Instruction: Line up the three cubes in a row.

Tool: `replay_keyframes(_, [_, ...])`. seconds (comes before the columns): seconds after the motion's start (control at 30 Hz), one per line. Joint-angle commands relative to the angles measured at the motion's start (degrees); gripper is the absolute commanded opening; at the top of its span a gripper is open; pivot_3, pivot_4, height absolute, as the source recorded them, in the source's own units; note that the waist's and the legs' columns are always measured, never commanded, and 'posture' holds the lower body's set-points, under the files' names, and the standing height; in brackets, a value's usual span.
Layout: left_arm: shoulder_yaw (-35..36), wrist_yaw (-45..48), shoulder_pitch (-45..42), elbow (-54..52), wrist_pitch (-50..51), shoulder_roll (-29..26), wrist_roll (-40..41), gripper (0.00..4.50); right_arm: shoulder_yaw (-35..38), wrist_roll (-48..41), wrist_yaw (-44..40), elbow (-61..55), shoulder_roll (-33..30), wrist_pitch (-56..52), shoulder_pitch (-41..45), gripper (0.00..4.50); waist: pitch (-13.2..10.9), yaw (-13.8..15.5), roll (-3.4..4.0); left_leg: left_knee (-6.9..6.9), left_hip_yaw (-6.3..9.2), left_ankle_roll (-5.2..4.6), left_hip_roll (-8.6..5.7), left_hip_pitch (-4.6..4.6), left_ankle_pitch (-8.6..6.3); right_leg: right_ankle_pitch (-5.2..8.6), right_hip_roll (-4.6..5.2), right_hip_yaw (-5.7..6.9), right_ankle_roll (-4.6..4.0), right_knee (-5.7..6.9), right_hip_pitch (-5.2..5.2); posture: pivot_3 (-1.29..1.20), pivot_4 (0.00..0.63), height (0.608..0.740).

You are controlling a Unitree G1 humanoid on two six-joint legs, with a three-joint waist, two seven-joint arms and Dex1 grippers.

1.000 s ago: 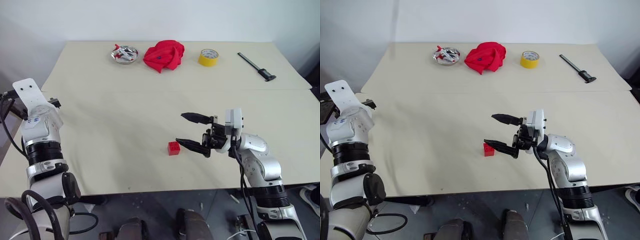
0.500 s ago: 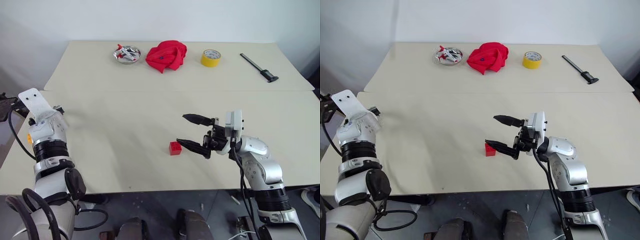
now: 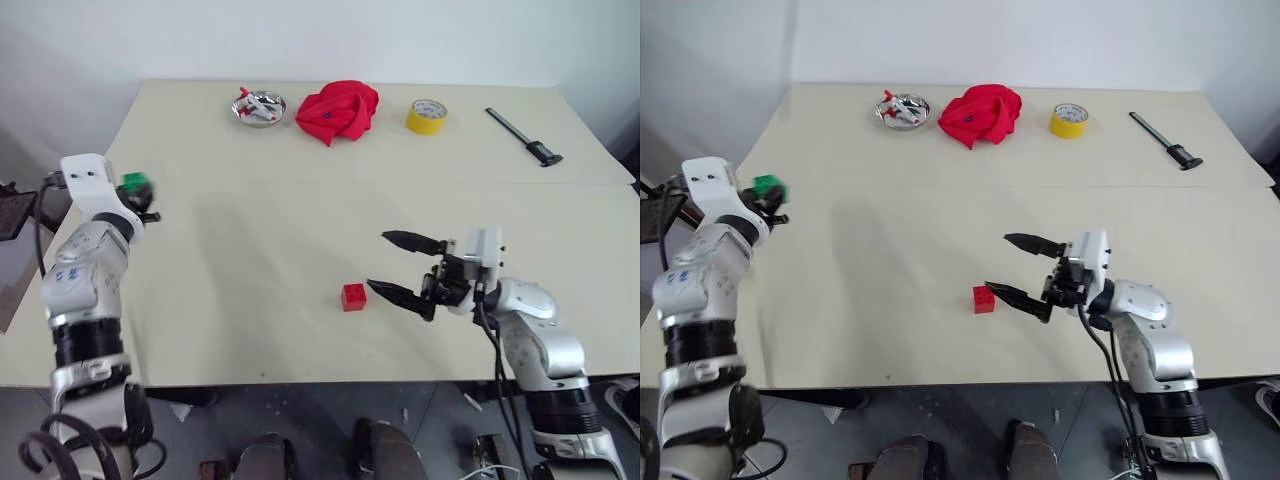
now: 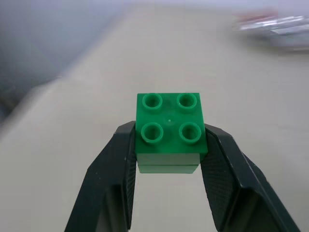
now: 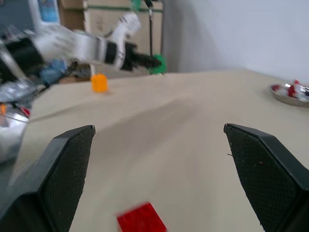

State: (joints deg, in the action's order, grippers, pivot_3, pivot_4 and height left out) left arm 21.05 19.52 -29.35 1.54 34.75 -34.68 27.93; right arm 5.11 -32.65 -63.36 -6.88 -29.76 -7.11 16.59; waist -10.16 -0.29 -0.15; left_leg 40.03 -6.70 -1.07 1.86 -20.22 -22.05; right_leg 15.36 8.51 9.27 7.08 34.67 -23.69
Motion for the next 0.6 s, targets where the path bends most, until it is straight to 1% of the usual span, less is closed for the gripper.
replay_keyframes(0.03, [-2.38, 26.52, 11.56, -14.42, 0.01, -6.27, 11.29, 1.71, 3.48, 0.09, -1.83, -1.21, -2.82, 2.77, -3.14, 4.50, -0.01, -0.18, 0.06, -0.03, -0.02, 0.03, 0.02, 0.04, -0.01, 0.01, -0.02, -0.03, 0.00, -0.01, 0.00, 0.00, 0.150, 0.740])
replay_keyframes(0.07, [-3.07, 33.24, 15.20, -16.74, -2.22, -7.55, 12.68, 1.71, 4.07, 0.08, -2.00, -0.91, -3.34, 3.24, -3.86, 4.50, -0.03, -0.43, 0.09, -0.04, -0.04, 0.04, 0.03, 0.06, -0.02, 0.04, -0.02, -0.06, 0.00, 0.01, 0.00, 0.00, 0.150, 0.740])
replay_keyframes(0.1, [-6.38, 38.65, 18.37, -16.93, -4.58, -10.27, 10.51, 1.71, 5.13, -1.04, -1.89, -0.87, -3.93, 2.10, -4.69, 4.50, -0.04, -0.44, 0.14, -0.04, -0.13, 0.06, 0.06, 0.07, -0.03, 0.07, -0.05, -0.10, -0.03, -0.02, -0.02, 0.00, 0.150, 0.740])
replay_keyframes(0.13, [-9.60, 42.43, 19.82, -16.24, -8.78, -11.72, 7.13, 1.71, 6.10, -2.36, -1.29, -1.02, -4.32, 0.52, -5.25, 4.50, -0.06, -0.42, 0.17, -0.03, -0.13, 0.06, 0.05, 0.07, -0.03, 0.07, -0.05, -0.11, -0.03, -0.01, -0.01, 0.00, 0.150, 0.740])
replay_keyframes(0.17, [-13.03, 44.51, 18.86, -14.23, -12.60, -12.23, 3.48, 1.71, 6.33, -2.37, -1.45, -1.06, -4.77, 0.51, -5.47, 4.50, -0.07, -0.25, 0.19, 0.02, -0.17, 0.07, 0.05, 0.06, -0.03, 0.11, -0.07, -0.13, -0.09, -0.03, -0.01, 0.00, 0.150, 0.740])
replay_keyframes(0.2, [-15.50, 45.80, 17.05, -12.17, -15.60, -11.74, 1.33, 1.71, 6.39, -2.13, -1.70, -1.17, -5.08, 0.71, -5.62, 4.50, -0.14, 0.32, 0.29, 0.03, -0.21, 0.11, 0.04, 0.06, 0.03, 0.16, -0.08, -0.16, -0.18, -0.08, 0.02, 0.00, 0.150, 0.740])
replay_keyframes(0.27, [-19.24, 46.28, 12.15, -8.75, -17.03, -9.33, -0.39, 1.71, 6.18, -1.53, -2.04, -1.47, -5.30, 1.26, -5.88, 4.50, -0.15, 0.99, 0.31, 0.06, -0.21, 0.08, -0.03, 0.01, 0.26, 0.20, -0.07, -0.21, -0.31, -0.26, 0.09, 0.00, 0.150, 0.740])
replay_keyframes(0.37, [-27.33, 49.02, 5.63, -1.30, -27.25, -6.50, -9.88, 1.71, 5.52, -1.40, -2.14, -2.48, -5.21, 1.01, -6.44, 4.50, -0.13, 1.55, 0.33, 0.13, -0.20, 0.05, -0.01, 0.04, 0.40, 0.03, -0.05, -0.26, -0.50, -0.20, 0.13, 0.00, 0.150, 0.740])
replay_keyframes(0.4, [-28.83, 49.41, 4.10, 0.92, -29.63, -5.76, -11.79, 1.71, 5.30, -1.37, -2.06, -2.72, -5.14, 0.95, -6.47, 4.50, -0.12, 1.55, 0.36, 0.12, -0.22, 0.04, -0.02, 0.06, 0.40, 0.02, -0.04, -0.28, -0.49, -0.15, 0.11, 0.00, 0.150, 0.740])
replay_keyframes(0.43, [-30.06, 48.99, 2.41, 3.23, -29.40, -5.02, -13.20, 1.71, 4.98, -1.32, -2.09, -3.07, -5.14, 0.85, -6.53, 4.50, -0.11, 1.53, 0.37, 0.10, -0.25, 0.03, -0.03, 0.05, 0.40, 0.02, -0.04, -0.29, -0.49, -0.15, 0.10, 0.00, 0.150, 0.740])
replay_keyframes(0.5, [-31.08, 48.75, -0.04, 7.43, -32.06, -3.63, -15.32, 1.71, 4.66, -1.30, -1.95, -3.61, -5.13, 0.74, -6.69, 4.50, -0.11, 1.41, 0.36, 0.08, -0.24, 0.03, -0.03, 0.02, 0.40, 0.01, -0.04, -0.23, -0.47, -0.08, 0.02, 0.00, 0.150, 0.740])
replay_keyframes(0.6, [-31.52, 50.43, -1.45, 10.56, -33.34, -3.76, -16.33, 1.71, 4.73, -1.66, -1.79, -4.72, -5.34, 0.13, -7.52, 4.50, -0.12, 0.87, 0.36, 0.01, -0.23, 0.03, -0.01, -0.01, 0.40, 0.00, -0.06, -0.17, -0.44, -0.04, -0.04, 0.00, 0.150, 0.740])
